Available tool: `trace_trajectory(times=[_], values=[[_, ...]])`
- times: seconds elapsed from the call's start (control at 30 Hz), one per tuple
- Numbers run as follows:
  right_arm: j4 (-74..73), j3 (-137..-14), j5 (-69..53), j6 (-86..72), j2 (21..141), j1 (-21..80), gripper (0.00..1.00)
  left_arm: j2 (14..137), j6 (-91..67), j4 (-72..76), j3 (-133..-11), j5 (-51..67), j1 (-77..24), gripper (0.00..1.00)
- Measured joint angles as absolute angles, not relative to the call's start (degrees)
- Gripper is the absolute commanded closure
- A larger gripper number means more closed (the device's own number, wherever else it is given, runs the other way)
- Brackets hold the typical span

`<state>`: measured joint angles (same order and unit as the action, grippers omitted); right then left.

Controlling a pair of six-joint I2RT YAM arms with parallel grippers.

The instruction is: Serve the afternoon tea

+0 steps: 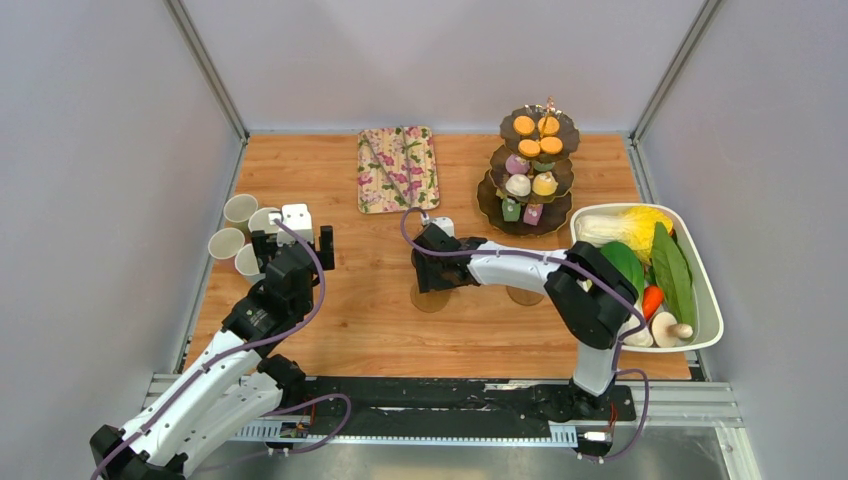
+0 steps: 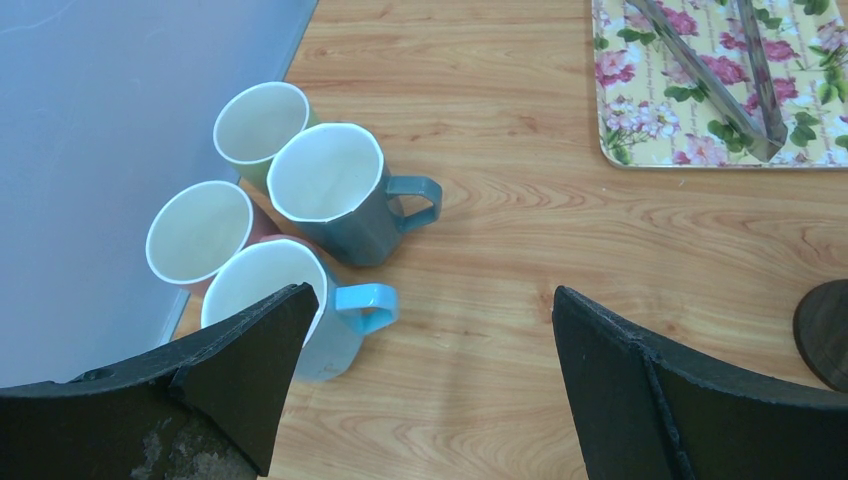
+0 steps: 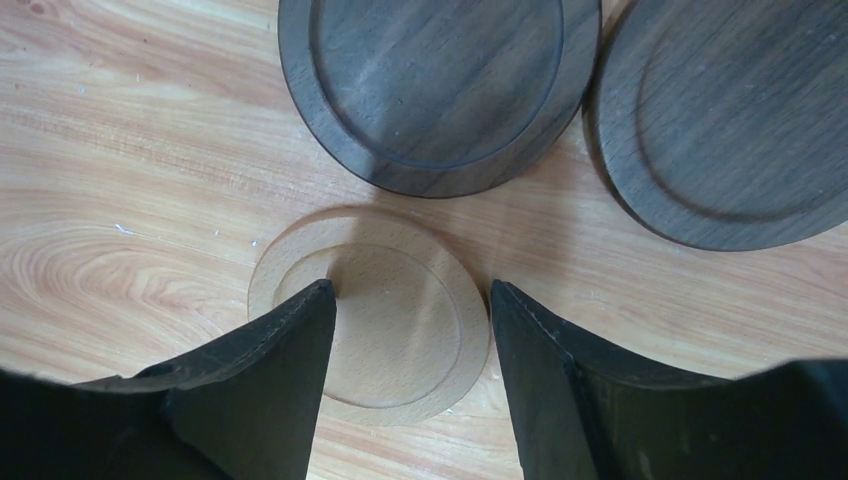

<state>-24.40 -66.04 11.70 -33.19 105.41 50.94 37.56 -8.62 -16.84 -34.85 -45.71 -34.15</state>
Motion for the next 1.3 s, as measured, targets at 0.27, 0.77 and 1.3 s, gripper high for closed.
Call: trace_trajectory(times=[0.27, 0.77, 1.3], values=[[-25.63, -65.98, 12.36, -33.23, 104.57, 50.85, 0.17, 37.45, -8.62, -16.84, -34.85, -45.71, -34.15, 0.0], [-30.15, -48.31, 15.53, -31.31, 84.62, 31.31, 0.06, 37.45, -8.62, -16.84, -34.85, -45.71, -34.15, 0.0], [-29.45, -42.15, 12.1, -25.98, 81.17, 24.01, 0.19, 37.63, -8.62, -16.84, -34.85, -45.47, -34.15, 0.0]])
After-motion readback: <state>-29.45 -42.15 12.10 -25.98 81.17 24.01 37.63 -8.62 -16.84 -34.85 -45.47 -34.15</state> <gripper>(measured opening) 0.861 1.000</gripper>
